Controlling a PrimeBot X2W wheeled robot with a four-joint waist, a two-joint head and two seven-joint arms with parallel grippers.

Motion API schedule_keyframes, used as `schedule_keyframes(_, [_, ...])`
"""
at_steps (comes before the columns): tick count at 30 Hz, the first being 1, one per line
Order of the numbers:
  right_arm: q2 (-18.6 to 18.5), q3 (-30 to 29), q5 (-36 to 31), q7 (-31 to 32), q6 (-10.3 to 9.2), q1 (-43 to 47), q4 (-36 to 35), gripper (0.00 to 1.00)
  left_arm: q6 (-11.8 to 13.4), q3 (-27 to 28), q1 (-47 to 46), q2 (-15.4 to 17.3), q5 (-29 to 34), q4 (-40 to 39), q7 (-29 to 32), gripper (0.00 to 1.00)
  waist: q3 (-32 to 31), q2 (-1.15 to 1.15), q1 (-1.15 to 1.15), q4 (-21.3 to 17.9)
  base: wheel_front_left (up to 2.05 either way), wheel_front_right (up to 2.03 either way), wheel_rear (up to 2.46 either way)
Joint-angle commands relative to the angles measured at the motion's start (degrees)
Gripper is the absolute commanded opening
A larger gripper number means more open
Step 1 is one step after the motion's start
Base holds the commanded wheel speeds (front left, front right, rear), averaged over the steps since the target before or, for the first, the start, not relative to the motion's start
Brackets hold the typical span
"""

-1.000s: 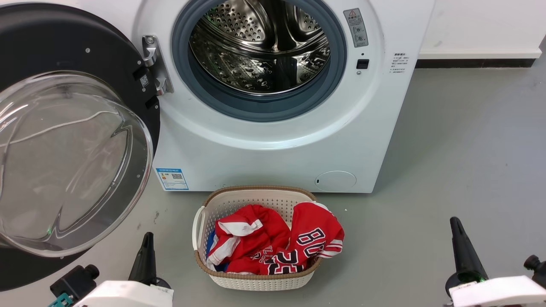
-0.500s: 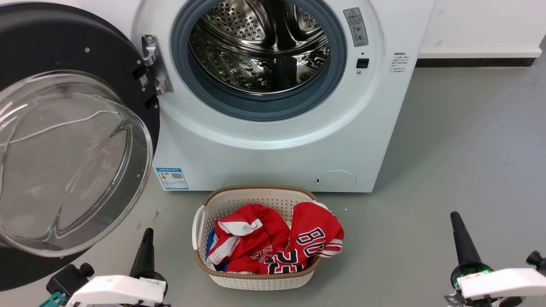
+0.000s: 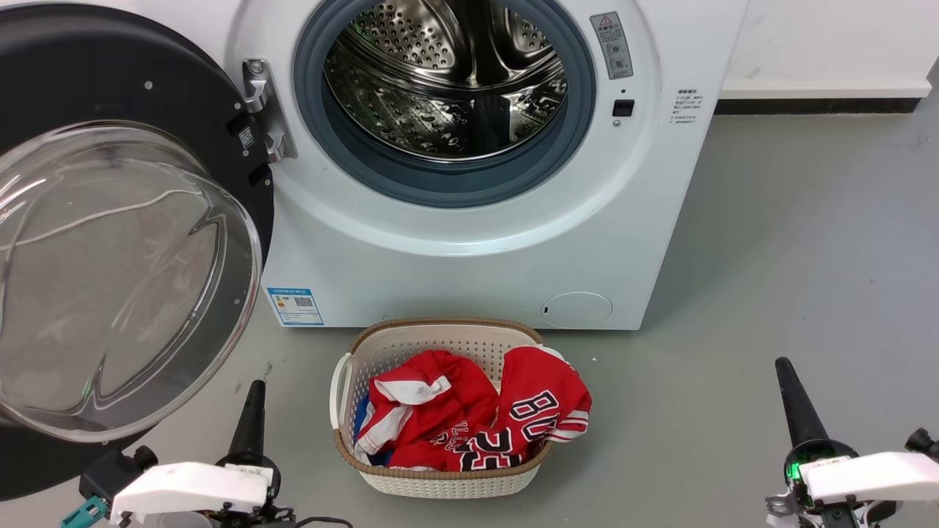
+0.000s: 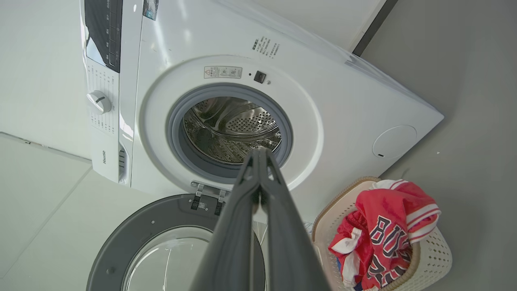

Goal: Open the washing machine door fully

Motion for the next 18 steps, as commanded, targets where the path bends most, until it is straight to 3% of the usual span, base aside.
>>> schedule_keyframes(1, [-0.30,-0.23,1.90,0.51,0.01,-1.77,-0.04,0.00,-0.51,0.35,-1.30,0.03,-1.85,-0.13,0.48,0.00,0.01,0.00,0.00,0.00,0.00,0.00,0.00])
schedule_keyframes(18, [-0.12,-1.10,11.56,3.08,0.00,-3.76,1.99,0.00,-1.40,1.12,-3.10,0.03,-12.31,1.14,3.05,0.00,0.16,0.00,0.00,-0.07,0.00,0.00,0.00])
